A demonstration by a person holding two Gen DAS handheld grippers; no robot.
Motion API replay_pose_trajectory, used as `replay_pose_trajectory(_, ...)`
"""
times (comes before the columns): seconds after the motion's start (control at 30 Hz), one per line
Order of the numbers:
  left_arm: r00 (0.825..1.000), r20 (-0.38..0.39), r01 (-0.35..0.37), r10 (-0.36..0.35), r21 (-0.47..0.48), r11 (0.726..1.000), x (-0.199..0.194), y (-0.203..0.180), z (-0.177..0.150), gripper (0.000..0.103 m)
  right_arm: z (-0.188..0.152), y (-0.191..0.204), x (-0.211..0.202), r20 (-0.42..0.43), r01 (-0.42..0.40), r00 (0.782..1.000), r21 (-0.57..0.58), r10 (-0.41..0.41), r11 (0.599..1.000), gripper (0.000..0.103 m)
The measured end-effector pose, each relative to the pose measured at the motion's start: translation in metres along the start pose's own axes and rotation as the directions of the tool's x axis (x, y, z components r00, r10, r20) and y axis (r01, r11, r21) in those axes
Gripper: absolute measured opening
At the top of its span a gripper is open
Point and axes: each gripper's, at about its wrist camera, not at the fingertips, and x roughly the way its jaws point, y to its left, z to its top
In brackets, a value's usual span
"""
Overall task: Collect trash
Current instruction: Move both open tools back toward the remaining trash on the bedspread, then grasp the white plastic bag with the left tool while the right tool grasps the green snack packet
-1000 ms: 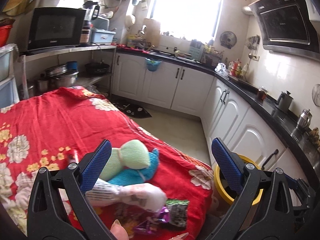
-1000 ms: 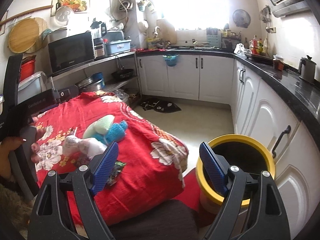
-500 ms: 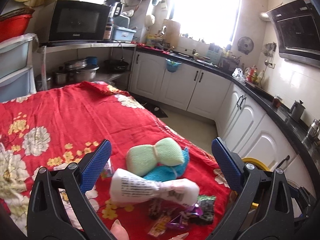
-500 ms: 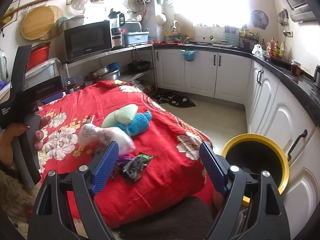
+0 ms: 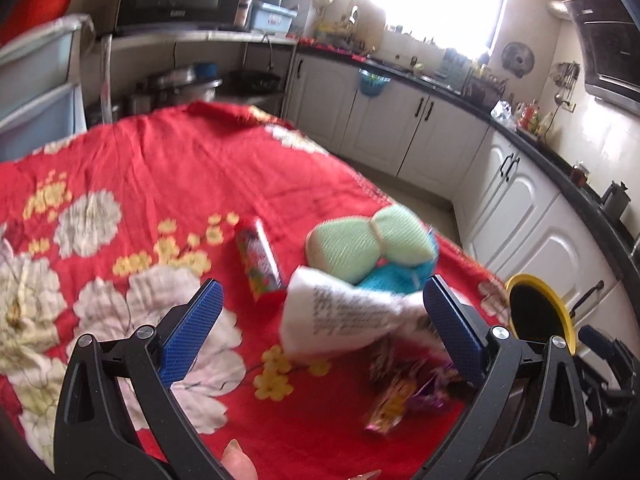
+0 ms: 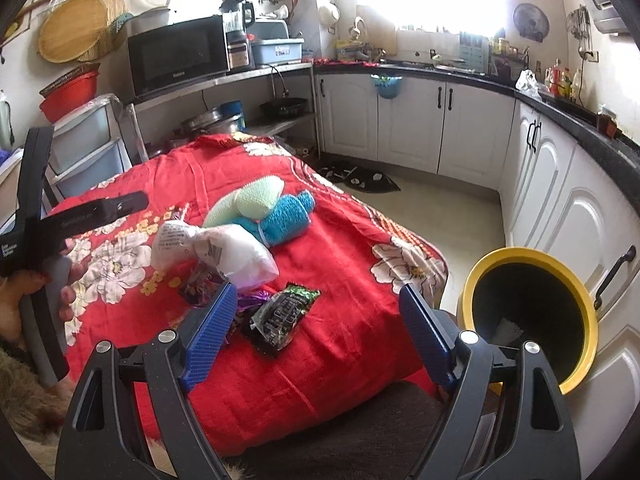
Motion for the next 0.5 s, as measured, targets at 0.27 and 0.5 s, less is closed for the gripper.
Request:
replay_pose_trajectory(0.27,0.992,-0.090,0.084,-0.093,-0.103,0.991,0.029,0.028,-0.018,0.092,-0.006,0.000,0.031,-0.064,-0.019,0.998,0.024,0.021,1.000,0.080)
replay_pose_trajectory(0.5,0.975,-0.123,0.162,-0.187,-0.190,0.968,0.049,0.039,-0.025,0.092,-0.011,-0.004,0.061,-0.140,-0.050,0.988,0.068,0.060,0.996,0.076)
